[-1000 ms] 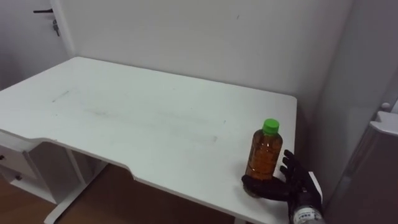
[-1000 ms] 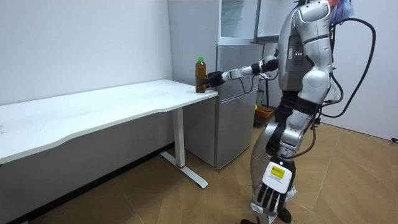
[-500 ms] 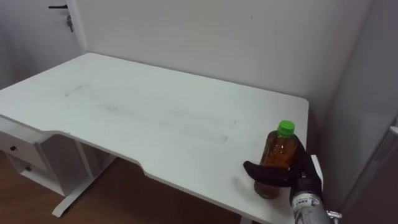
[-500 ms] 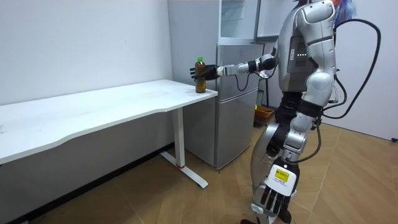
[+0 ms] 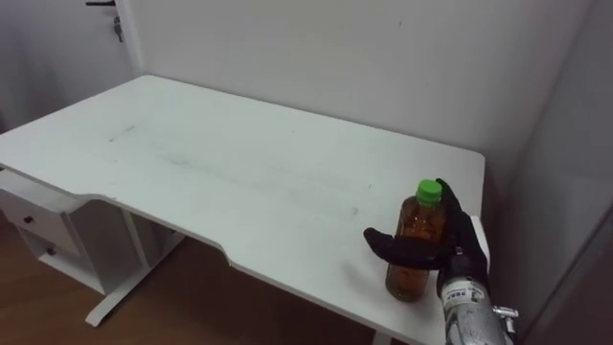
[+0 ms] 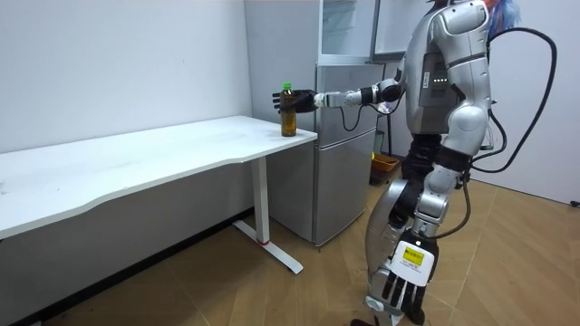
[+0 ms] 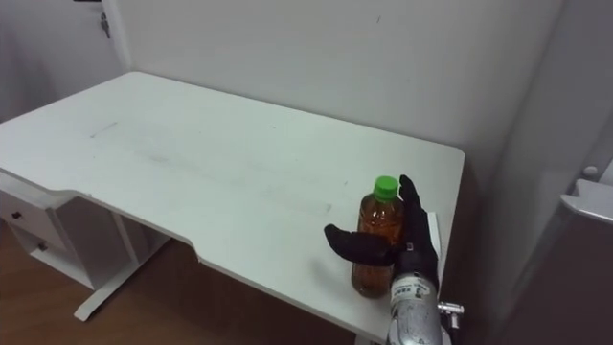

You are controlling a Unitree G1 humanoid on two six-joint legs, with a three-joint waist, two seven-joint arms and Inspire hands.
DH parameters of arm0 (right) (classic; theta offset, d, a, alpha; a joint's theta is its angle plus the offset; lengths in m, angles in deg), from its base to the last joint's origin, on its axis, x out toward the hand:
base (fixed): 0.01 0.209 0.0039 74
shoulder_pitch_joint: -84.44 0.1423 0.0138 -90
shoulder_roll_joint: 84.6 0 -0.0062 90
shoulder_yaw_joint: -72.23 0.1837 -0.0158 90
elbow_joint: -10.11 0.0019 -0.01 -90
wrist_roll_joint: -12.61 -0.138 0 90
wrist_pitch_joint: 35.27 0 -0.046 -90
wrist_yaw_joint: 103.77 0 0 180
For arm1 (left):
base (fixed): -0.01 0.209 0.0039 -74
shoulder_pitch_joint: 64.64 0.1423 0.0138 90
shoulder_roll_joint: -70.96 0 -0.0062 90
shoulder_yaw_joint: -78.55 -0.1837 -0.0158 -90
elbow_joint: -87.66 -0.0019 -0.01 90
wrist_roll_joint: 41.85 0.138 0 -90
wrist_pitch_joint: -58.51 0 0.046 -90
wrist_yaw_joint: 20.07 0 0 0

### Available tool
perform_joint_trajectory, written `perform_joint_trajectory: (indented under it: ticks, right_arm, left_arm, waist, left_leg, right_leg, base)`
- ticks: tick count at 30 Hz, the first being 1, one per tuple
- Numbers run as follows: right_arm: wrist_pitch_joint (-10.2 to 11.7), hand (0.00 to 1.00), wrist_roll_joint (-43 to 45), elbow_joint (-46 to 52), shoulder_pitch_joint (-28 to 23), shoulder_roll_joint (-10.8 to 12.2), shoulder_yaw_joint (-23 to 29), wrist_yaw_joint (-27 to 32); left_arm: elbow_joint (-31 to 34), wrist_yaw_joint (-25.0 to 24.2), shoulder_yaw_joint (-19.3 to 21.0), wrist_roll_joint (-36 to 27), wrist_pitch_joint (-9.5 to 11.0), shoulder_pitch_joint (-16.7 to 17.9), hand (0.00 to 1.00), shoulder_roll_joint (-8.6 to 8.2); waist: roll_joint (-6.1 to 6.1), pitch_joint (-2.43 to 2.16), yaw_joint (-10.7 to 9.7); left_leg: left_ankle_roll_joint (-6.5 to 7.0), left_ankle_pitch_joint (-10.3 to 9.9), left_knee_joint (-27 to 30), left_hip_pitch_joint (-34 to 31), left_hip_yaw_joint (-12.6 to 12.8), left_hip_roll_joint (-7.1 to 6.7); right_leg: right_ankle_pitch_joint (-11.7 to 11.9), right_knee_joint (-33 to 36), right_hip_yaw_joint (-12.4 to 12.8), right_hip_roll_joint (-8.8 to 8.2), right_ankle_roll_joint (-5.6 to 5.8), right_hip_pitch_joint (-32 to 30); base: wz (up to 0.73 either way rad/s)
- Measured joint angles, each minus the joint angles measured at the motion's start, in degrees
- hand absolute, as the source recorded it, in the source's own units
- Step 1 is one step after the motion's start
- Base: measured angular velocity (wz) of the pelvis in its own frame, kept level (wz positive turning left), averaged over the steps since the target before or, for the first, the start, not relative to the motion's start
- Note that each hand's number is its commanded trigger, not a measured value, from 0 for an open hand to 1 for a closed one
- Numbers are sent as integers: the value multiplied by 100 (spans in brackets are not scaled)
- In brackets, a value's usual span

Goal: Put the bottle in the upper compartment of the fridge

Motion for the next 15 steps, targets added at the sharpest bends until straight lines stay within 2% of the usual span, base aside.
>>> perform_joint_trajectory:
  ticks: [8,13,15]
  right_arm:
    - [-35,0,-30,-76,0,-18,-14,35]
    - [-36,0,-15,-563,2,-23,-179,-32]
    - [-38,0,-4,-857,2,-23,-179,-107]
  left_arm:
    - [26,6,-10,-10,-3,32,0,39]
    - [40,58,-118,-112,9,34,0,55]
    - [42,57,-120,-110,30,27,0,54]
  waist:
    - [-25,2,-5]
    - [-34,13,-23]
    - [-41,30,-23]
  left_leg:
    - [0,0,9,18,-54,-16]
    - [3,2,0,41,-116,-67]
    - [10,7,21,4,-140,-73]
  right_leg:
    - [-2,-26,-54,1,4,60]
    - [-6,-18,-67,-1,10,110]
    - [-6,-17,-64,-1,12,104]
  base:
    - [3]
    - [5]
    - [7]
